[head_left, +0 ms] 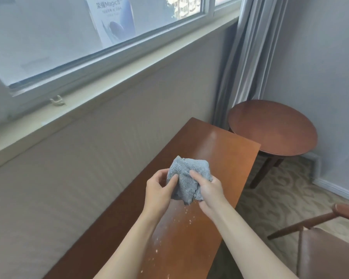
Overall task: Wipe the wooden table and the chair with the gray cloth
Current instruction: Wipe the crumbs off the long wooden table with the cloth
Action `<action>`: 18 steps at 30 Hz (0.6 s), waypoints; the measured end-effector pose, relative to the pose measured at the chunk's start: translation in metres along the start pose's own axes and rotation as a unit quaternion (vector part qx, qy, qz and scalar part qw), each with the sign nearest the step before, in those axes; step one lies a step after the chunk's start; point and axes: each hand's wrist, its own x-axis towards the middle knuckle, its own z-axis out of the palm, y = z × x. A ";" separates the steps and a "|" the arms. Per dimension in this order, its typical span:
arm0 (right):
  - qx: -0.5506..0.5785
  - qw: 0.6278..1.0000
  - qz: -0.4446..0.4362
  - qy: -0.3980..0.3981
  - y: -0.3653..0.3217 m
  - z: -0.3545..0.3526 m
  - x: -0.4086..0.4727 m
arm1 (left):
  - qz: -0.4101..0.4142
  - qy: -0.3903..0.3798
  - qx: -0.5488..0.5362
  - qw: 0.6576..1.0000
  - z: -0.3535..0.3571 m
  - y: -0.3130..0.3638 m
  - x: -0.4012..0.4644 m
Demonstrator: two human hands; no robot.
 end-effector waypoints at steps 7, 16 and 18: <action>-0.062 0.994 -0.084 0.032 0.030 -0.013 0.083 | 0.004 -0.011 0.072 0.997 0.036 -0.058 0.059; -0.258 0.924 -0.252 0.123 0.050 -0.018 0.187 | 0.001 -0.092 0.474 0.876 0.008 -0.172 0.127; -0.352 0.880 -0.293 0.128 0.056 -0.020 0.212 | 0.003 -0.114 0.518 0.848 -0.006 -0.200 0.133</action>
